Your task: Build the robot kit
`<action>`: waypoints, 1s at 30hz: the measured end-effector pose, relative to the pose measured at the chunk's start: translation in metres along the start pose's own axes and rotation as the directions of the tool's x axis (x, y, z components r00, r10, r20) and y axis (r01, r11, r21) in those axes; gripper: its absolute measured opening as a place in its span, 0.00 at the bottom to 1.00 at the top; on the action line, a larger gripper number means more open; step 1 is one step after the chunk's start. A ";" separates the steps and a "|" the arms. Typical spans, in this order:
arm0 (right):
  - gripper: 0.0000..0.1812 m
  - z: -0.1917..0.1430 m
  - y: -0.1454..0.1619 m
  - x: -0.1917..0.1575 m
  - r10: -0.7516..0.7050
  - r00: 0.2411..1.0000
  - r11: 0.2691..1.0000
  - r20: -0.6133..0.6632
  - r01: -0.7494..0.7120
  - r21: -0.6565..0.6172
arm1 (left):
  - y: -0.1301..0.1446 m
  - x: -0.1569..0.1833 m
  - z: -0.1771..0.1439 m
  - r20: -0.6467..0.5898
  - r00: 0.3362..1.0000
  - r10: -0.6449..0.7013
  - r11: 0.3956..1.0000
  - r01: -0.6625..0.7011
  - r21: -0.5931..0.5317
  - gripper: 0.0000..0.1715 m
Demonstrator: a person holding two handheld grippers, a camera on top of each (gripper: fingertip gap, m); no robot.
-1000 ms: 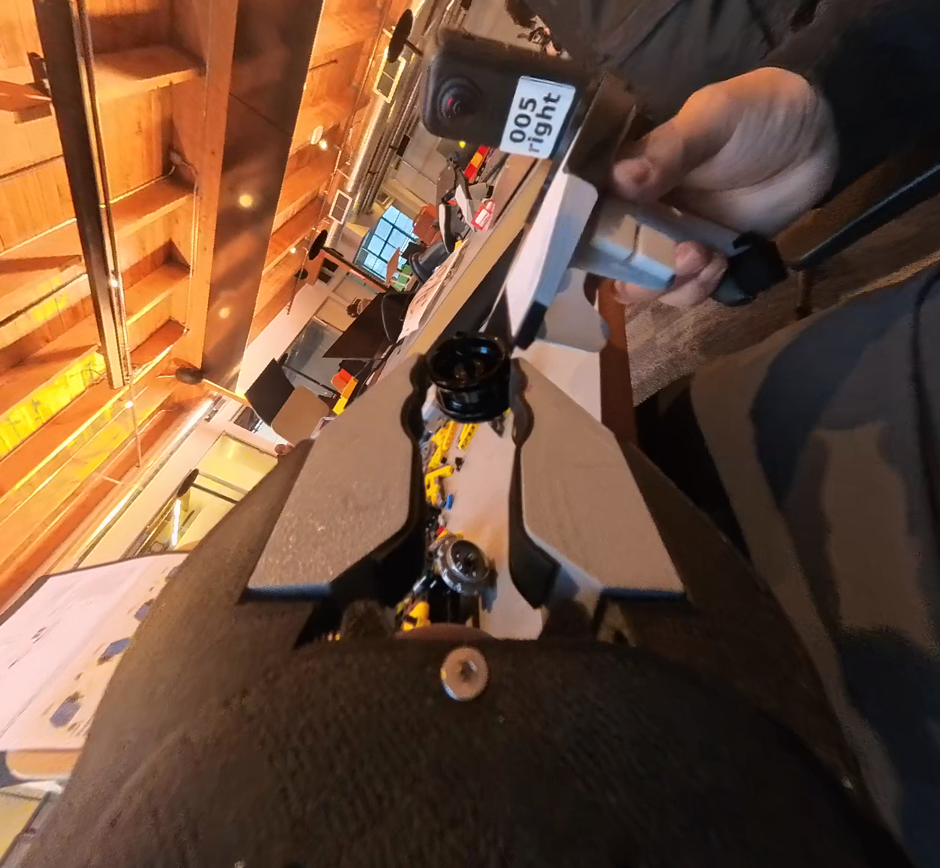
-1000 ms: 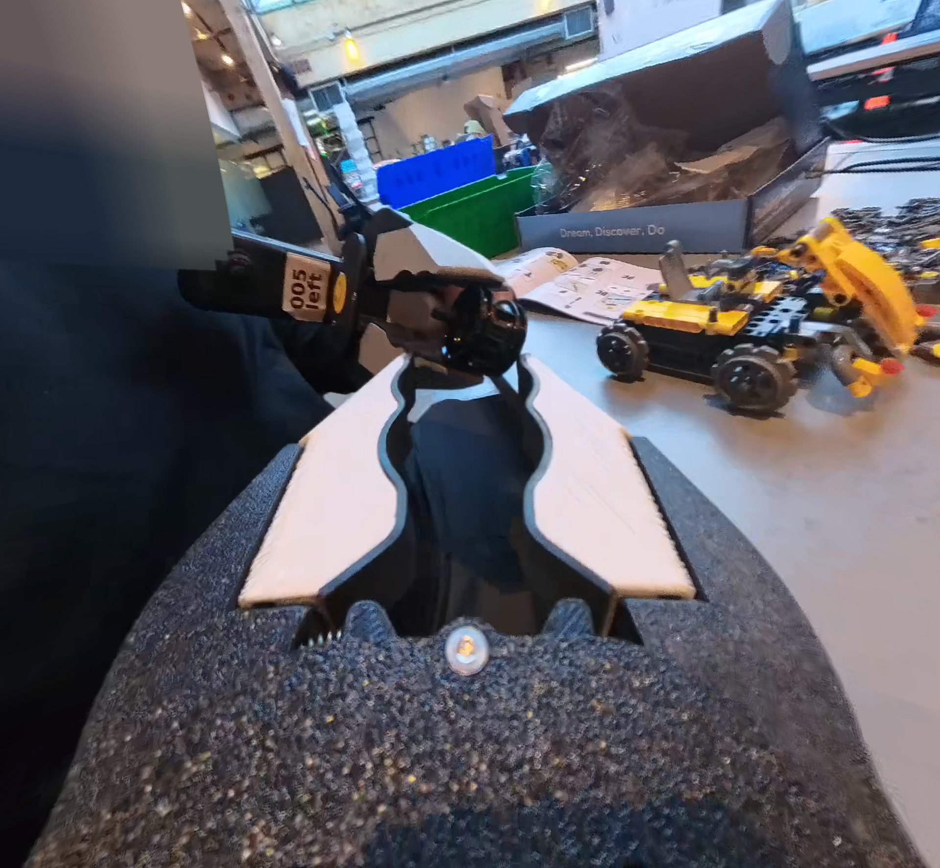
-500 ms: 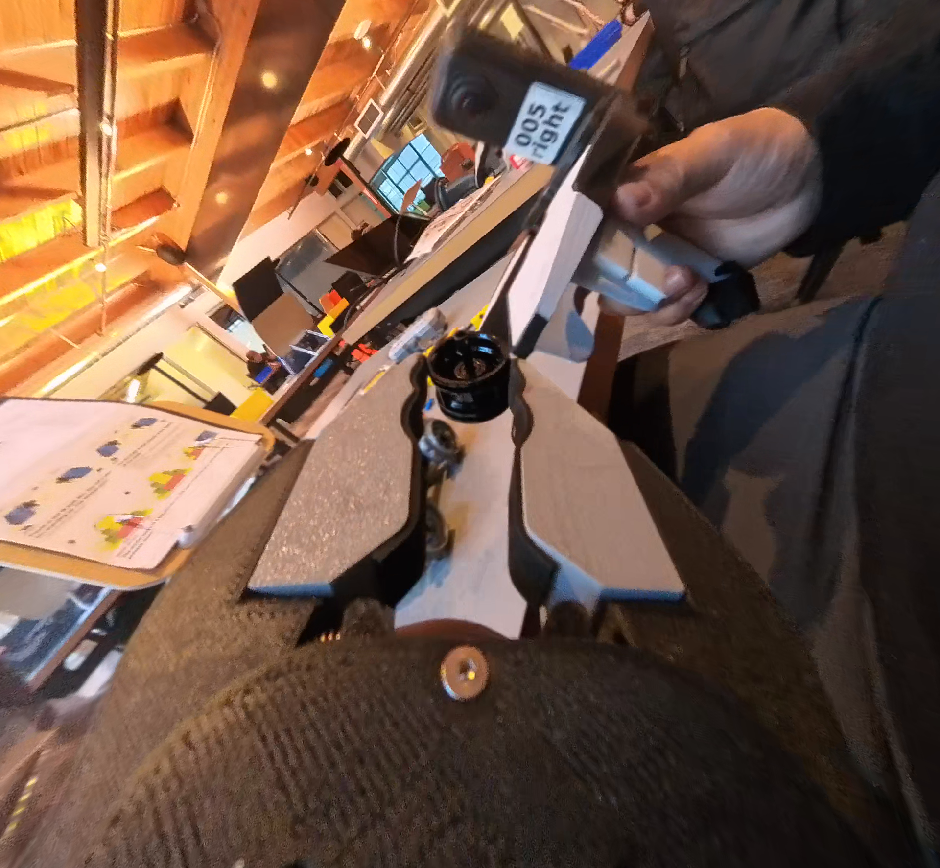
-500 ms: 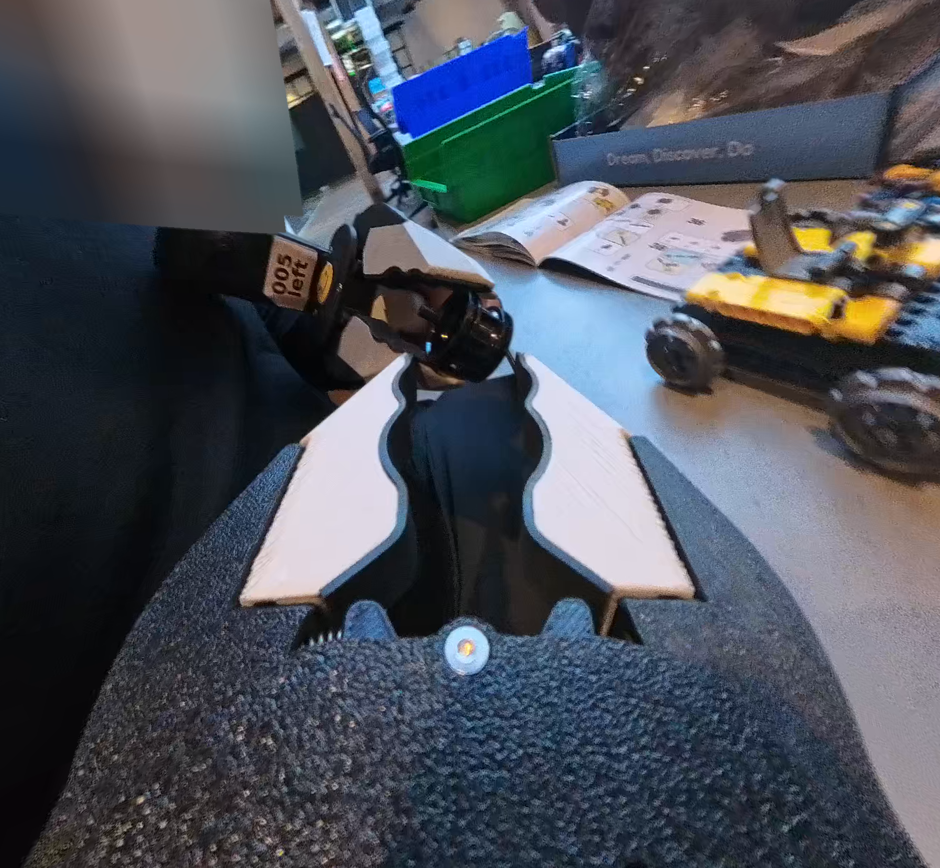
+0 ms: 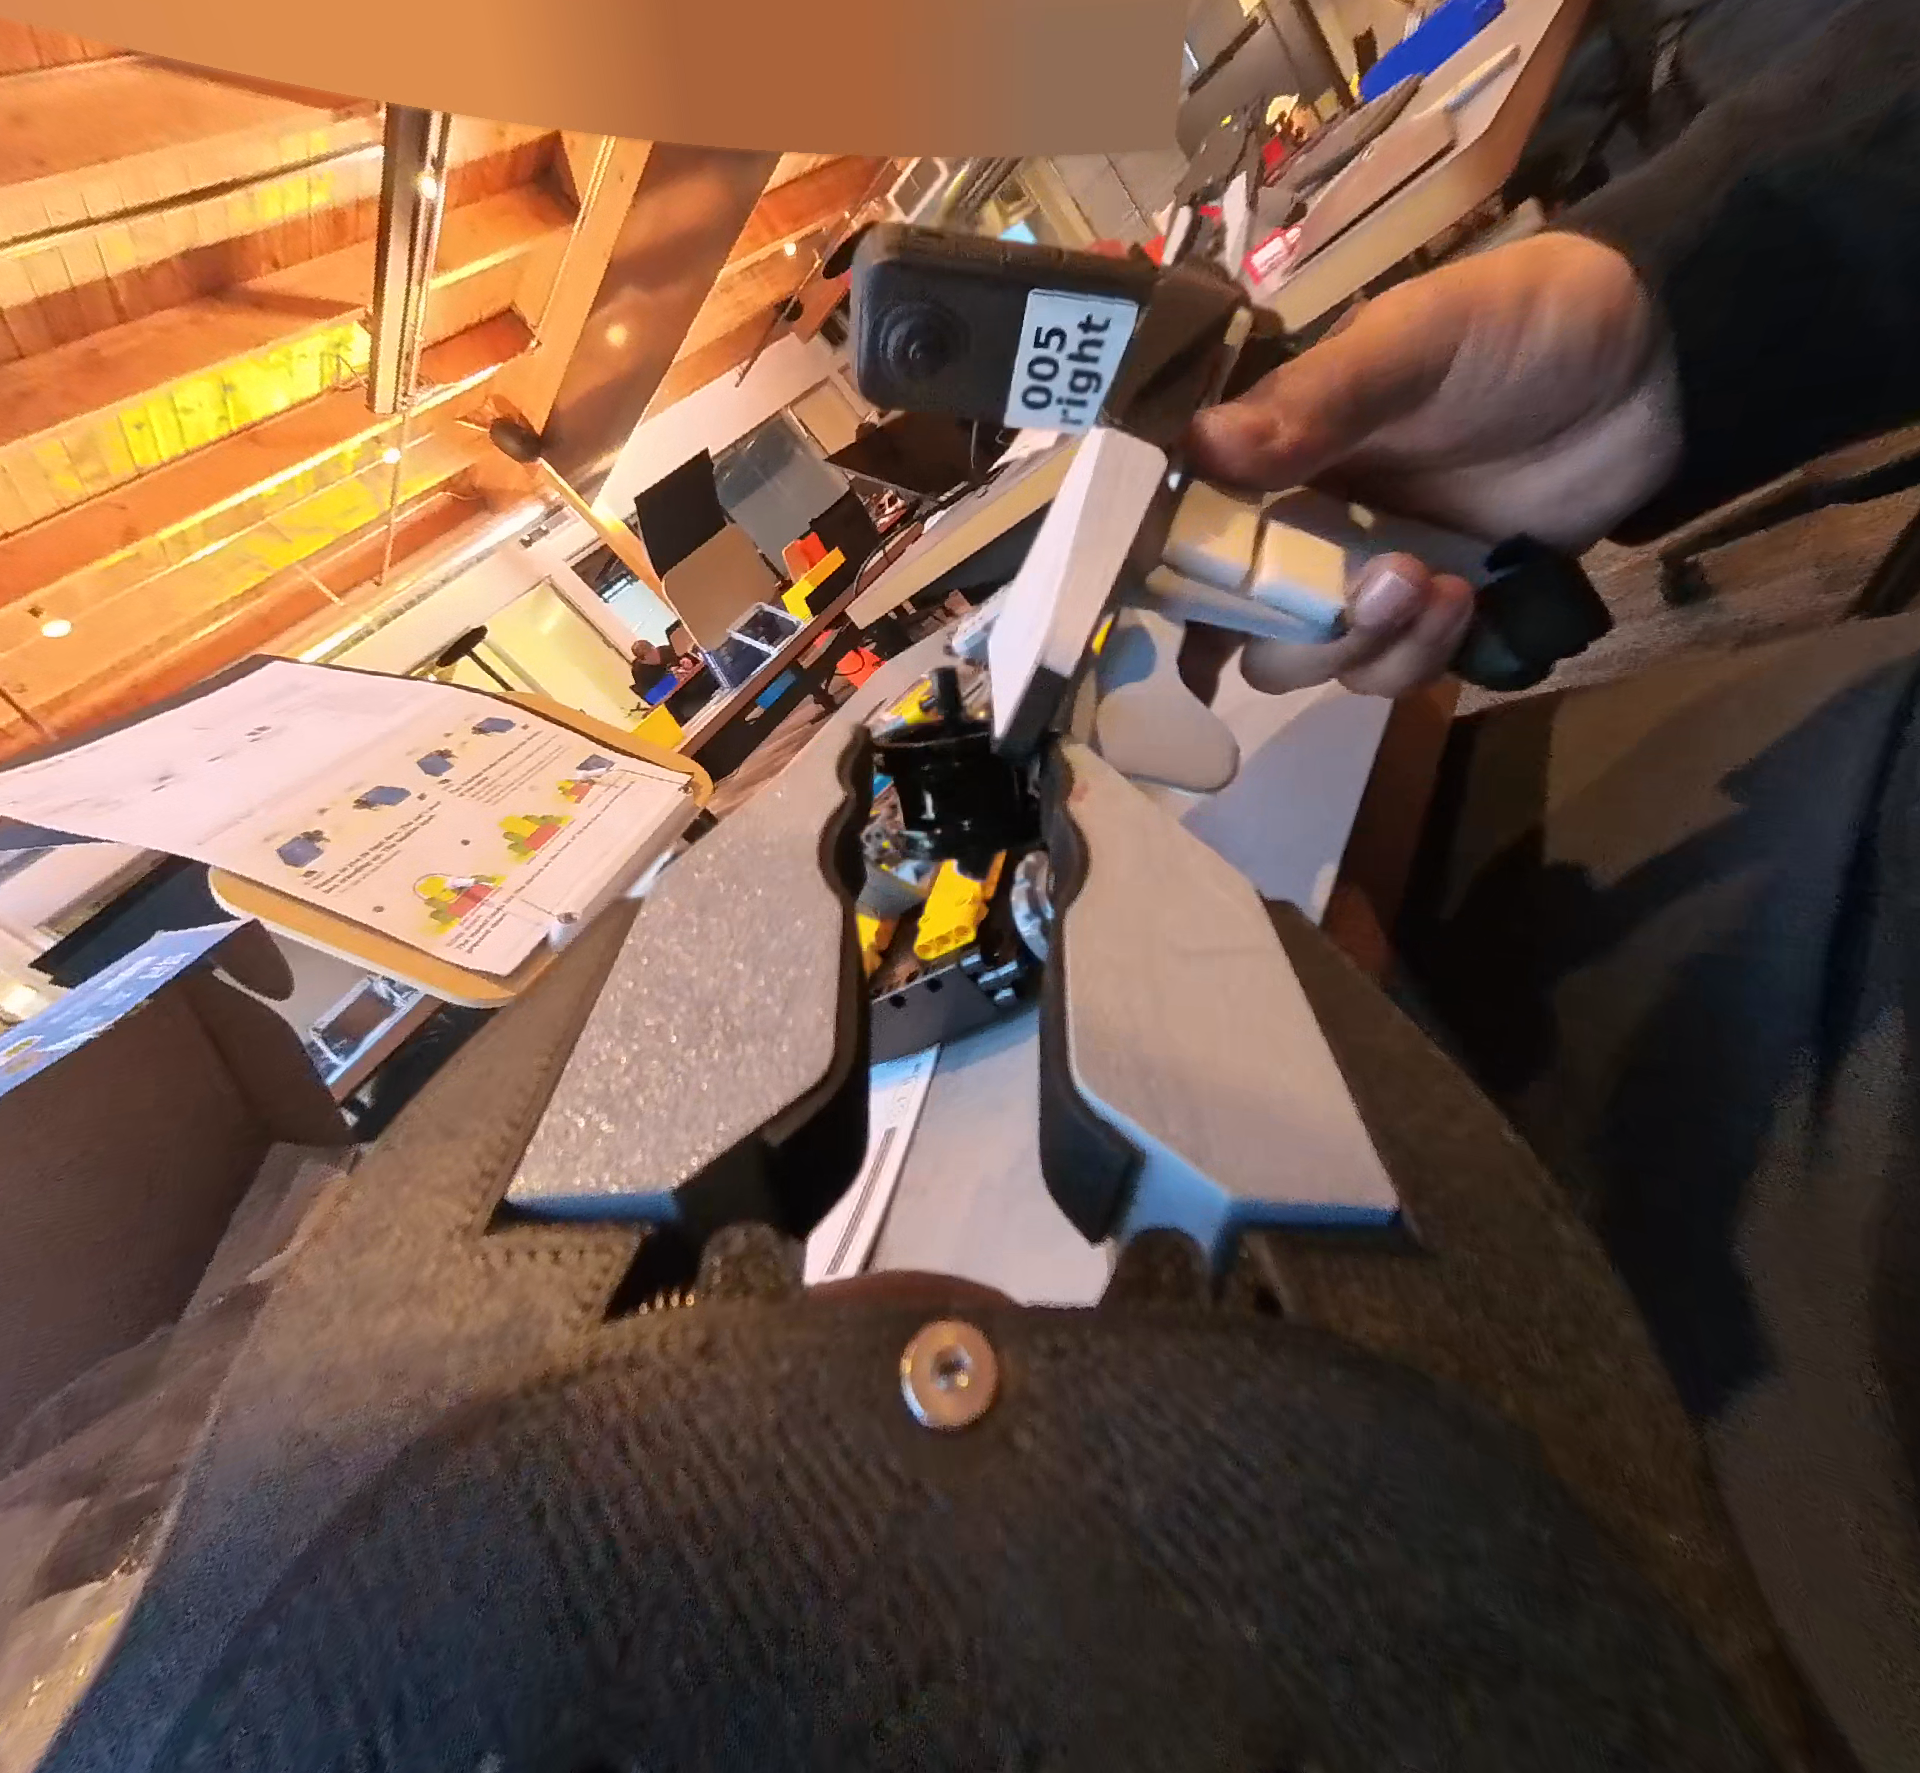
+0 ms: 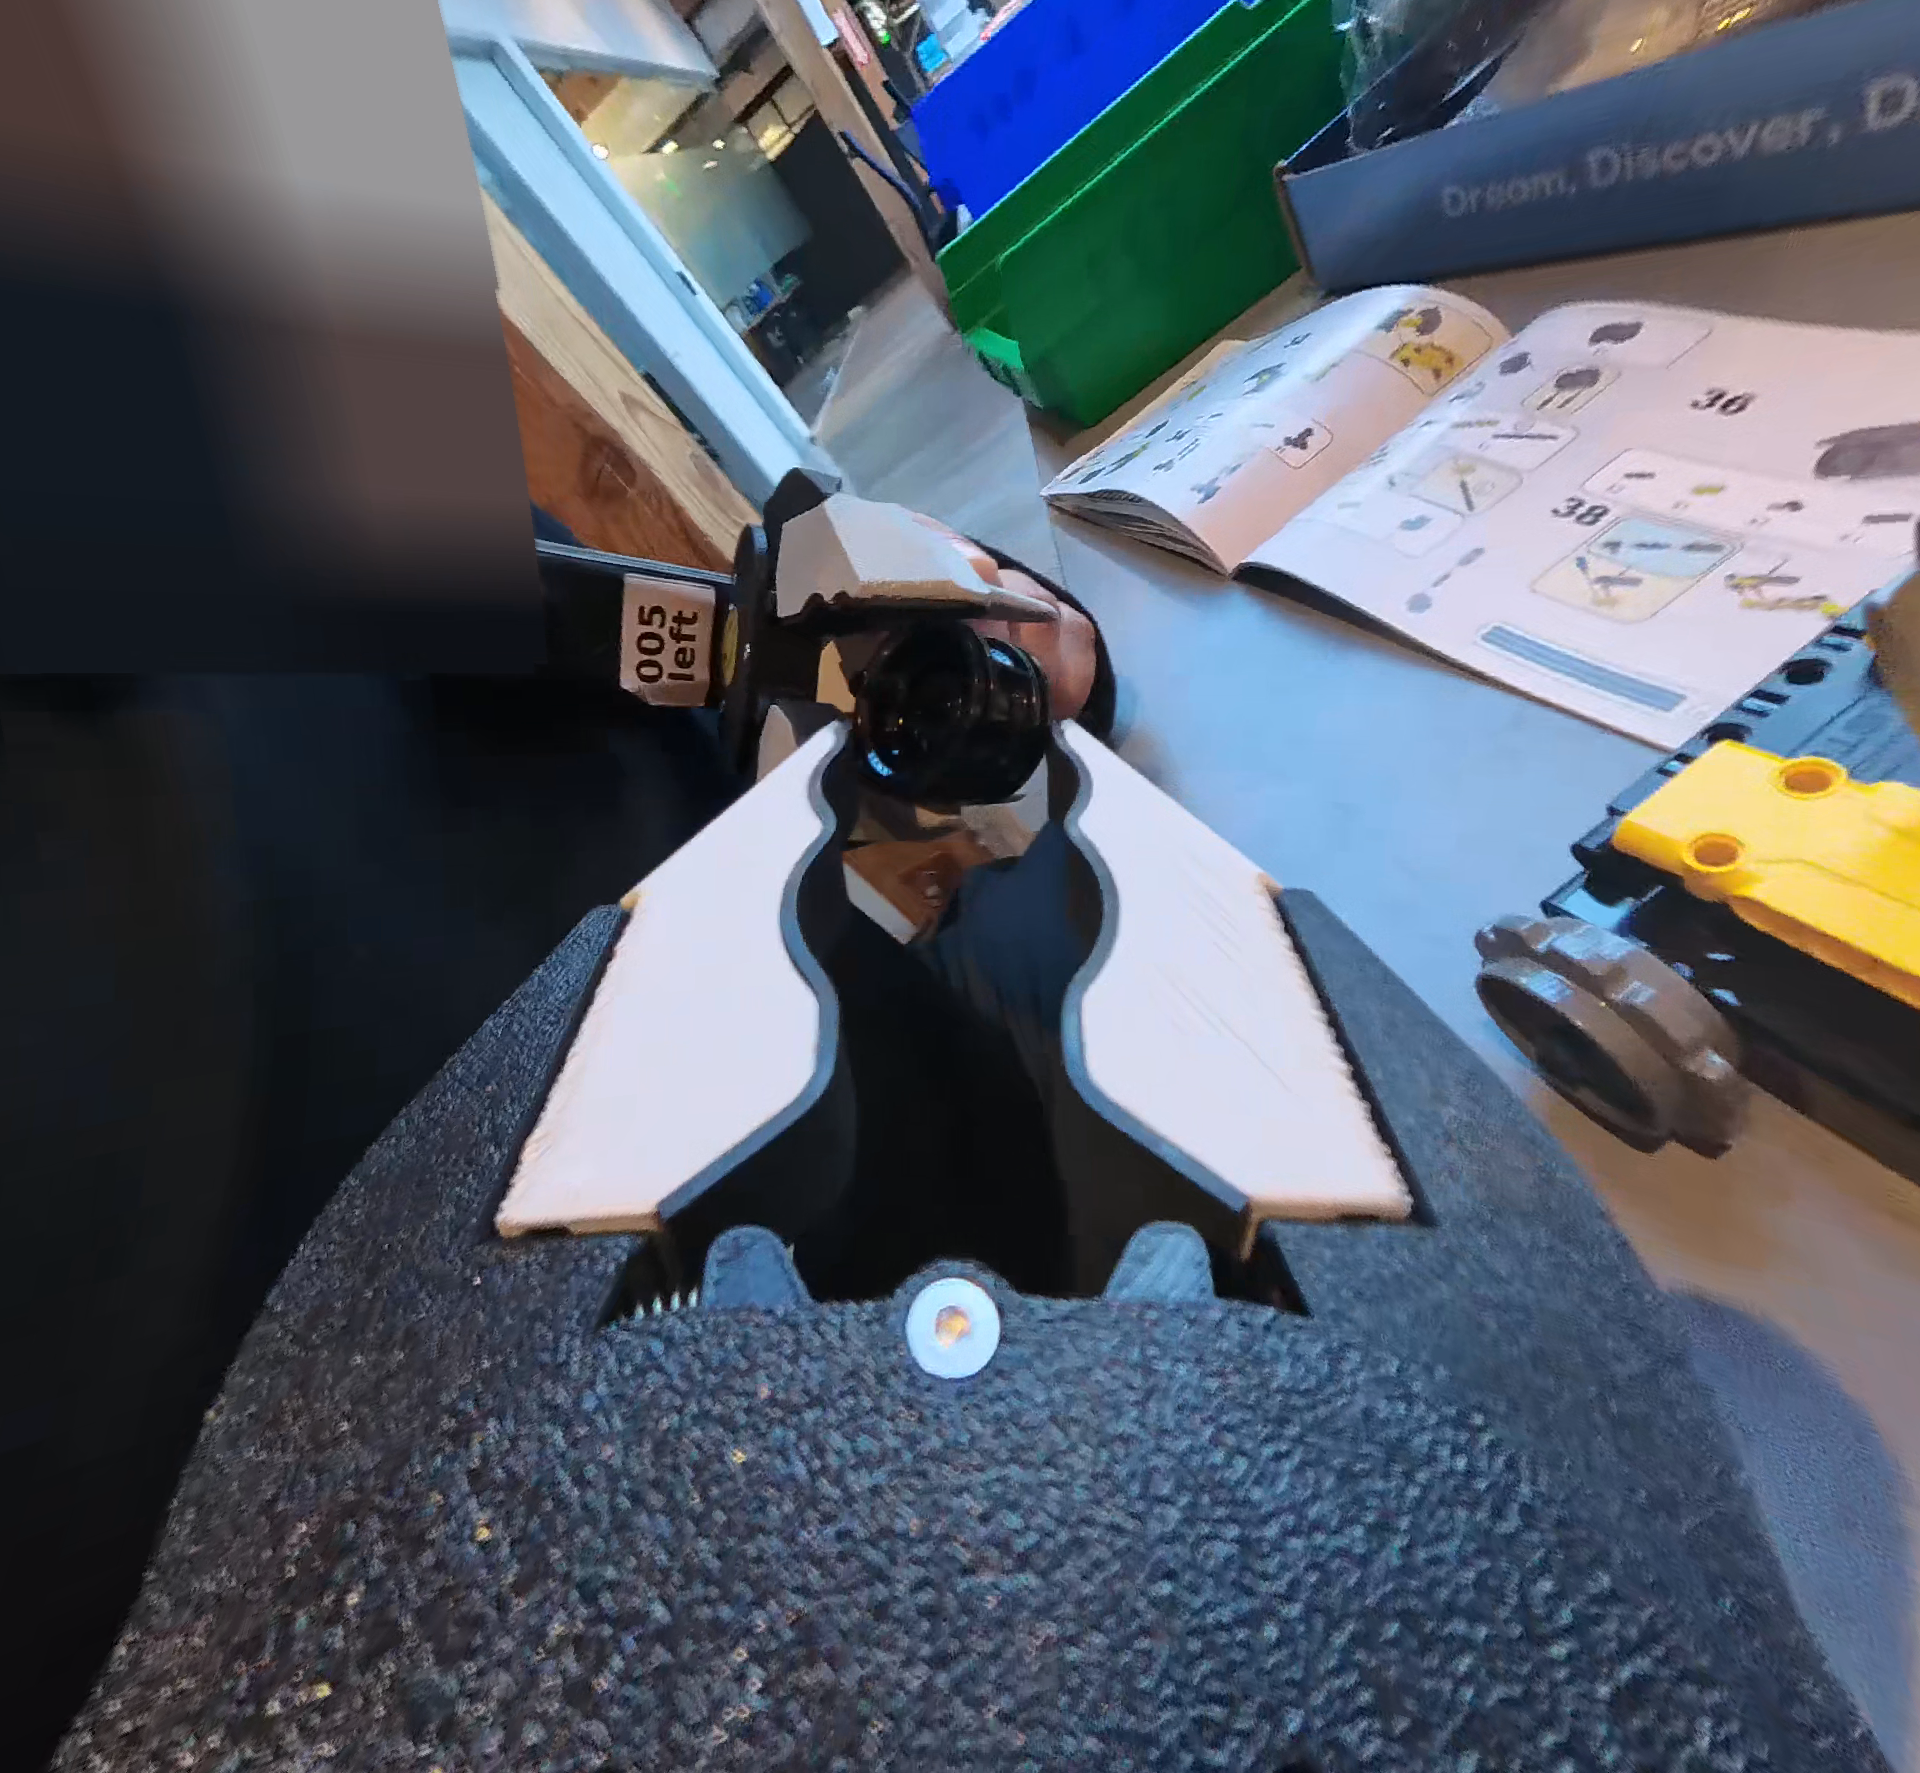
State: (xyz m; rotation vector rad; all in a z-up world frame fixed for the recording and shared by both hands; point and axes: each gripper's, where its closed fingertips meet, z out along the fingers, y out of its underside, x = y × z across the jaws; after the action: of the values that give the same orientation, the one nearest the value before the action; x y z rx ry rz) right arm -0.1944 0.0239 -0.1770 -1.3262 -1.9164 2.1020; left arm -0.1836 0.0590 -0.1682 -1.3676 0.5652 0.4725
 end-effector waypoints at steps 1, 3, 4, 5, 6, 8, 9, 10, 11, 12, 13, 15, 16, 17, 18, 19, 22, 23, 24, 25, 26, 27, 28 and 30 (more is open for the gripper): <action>0.20 0.001 0.000 0.001 0.012 1.000 1.000 0.010 -0.012 -0.002 | 0.001 0.000 0.000 -0.006 1.000 -0.010 1.000 0.010 -0.004 0.18; 0.20 0.000 0.002 0.005 0.038 0.999 0.999 0.007 -0.038 -0.004 | 0.004 0.001 0.002 -0.017 0.999 -0.043 0.999 0.043 -0.028 0.18; 0.20 -0.001 0.002 0.006 0.047 0.999 0.999 0.001 -0.047 -0.002 | 0.005 0.001 0.003 -0.021 0.998 -0.061 0.997 0.060 -0.038 0.18; 0.20 -0.004 0.002 0.008 0.050 0.999 0.999 -0.008 -0.050 0.004 | 0.005 0.002 0.004 -0.025 0.995 -0.093 0.995 0.092 -0.042 0.18; 0.20 -0.008 0.001 0.008 0.048 0.999 0.999 -0.018 -0.048 0.014 | 0.006 0.003 0.005 -0.033 0.991 -0.127 0.991 0.126 -0.049 0.18; 0.20 -0.018 -0.002 0.008 0.044 0.998 0.998 -0.040 -0.042 0.048 | 0.010 0.007 0.008 -0.056 0.983 -0.176 0.981 0.171 -0.087 0.19; 0.20 -0.024 -0.004 0.009 0.043 0.998 0.997 -0.054 -0.040 0.065 | 0.014 0.009 0.009 -0.063 0.978 -0.199 0.975 0.192 -0.113 0.20; 0.20 -0.030 -0.004 0.010 0.043 0.996 0.996 -0.074 -0.037 0.081 | 0.017 0.011 0.010 -0.067 0.972 -0.224 0.967 0.213 -0.137 0.22; 0.20 -0.034 -0.004 0.013 0.042 0.994 0.995 -0.100 -0.032 0.094 | 0.020 0.013 0.011 -0.073 0.966 -0.250 0.959 0.236 -0.154 0.23; 0.20 -0.040 -0.003 0.017 0.039 0.990 0.995 -0.132 -0.026 0.101 | 0.021 0.015 0.012 -0.079 0.959 -0.274 0.952 0.258 -0.166 0.25; 0.20 -0.046 -0.002 0.021 0.031 0.985 0.994 -0.172 -0.013 0.105 | 0.023 0.017 0.013 -0.082 0.952 -0.294 0.944 0.277 -0.177 0.25; 0.20 -0.064 0.000 0.032 -0.010 0.957 0.994 -0.290 0.042 0.102 | 0.025 0.020 0.012 -0.091 0.940 -0.328 0.931 0.306 -0.197 0.25; 0.20 -0.075 0.000 0.038 -0.039 0.933 0.992 -0.357 0.078 0.096 | 0.024 0.022 0.011 -0.097 0.934 -0.345 0.926 0.322 -0.198 0.25; 0.20 -0.086 0.000 0.044 -0.074 0.901 0.989 -0.427 0.120 0.081 | 0.023 0.023 0.010 -0.104 0.926 -0.364 0.920 0.340 -0.197 0.24; 0.20 -0.097 0.002 0.051 -0.117 0.858 0.985 -0.500 0.164 0.051 | 0.022 0.025 0.010 -0.114 0.915 -0.388 0.911 0.362 -0.197 0.24; 0.20 -0.108 0.005 0.059 -0.156 0.806 0.981 -0.570 0.195 0.007 | 0.021 0.027 0.009 -0.124 0.900 -0.417 0.899 0.389 -0.201 0.24; 0.20 -0.136 0.020 0.083 -0.266 0.638 0.962 -0.722 0.228 -0.154 | 0.021 0.036 0.008 -0.170 0.826 -0.538 0.836 0.497 -0.232 0.25; 0.20 -0.142 0.025 0.089 -0.302 0.586 0.952 -0.752 0.228 -0.205 | 0.020 0.040 0.006 -0.194 0.789 -0.583 0.808 0.536 -0.245 0.25; 0.20 -0.145 0.029 0.093 -0.338 0.544 0.940 -0.768 0.229 -0.252 | 0.020 0.046 0.004 -0.219 0.749 -0.625 0.777 0.572 -0.264 0.25; 0.20 -0.148 0.034 0.096 -0.370 0.511 0.929 -0.776 0.225 -0.294 | 0.021 0.051 0.002 -0.239 0.712 -0.660 0.748 0.598 -0.288 0.25; 0.20 -0.149 0.039 0.100 -0.395 0.484 0.919 -0.781 0.214 -0.331 | 0.022 0.056 0.000 -0.255 0.683 -0.684 0.727 0.612 -0.311 0.26; 0.20 -0.150 0.044 0.103 -0.415 0.462 0.910 -0.783 0.203 -0.362 | 0.023 0.061 -0.002 -0.266 0.665 -0.698 0.714 0.618 -0.329 0.26; 0.20 -0.151 0.048 0.107 -0.433 0.445 0.901 -0.784 0.192 -0.388 | 0.025 0.064 -0.004 -0.275 0.654 -0.704 0.708 0.618 -0.341 0.26; 0.20 -0.152 0.052 0.110 -0.455 0.421 0.890 -0.785 0.187 -0.416 | 0.026 0.068 -0.005 -0.290 0.644 -0.708 0.704 0.615 -0.355 0.25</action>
State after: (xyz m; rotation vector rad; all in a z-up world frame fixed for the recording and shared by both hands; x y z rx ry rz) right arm -0.1524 0.1915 -0.2665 -1.4565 -1.7313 0.6725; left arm -0.1467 0.0576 -0.2314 -1.7943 0.2928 -0.3939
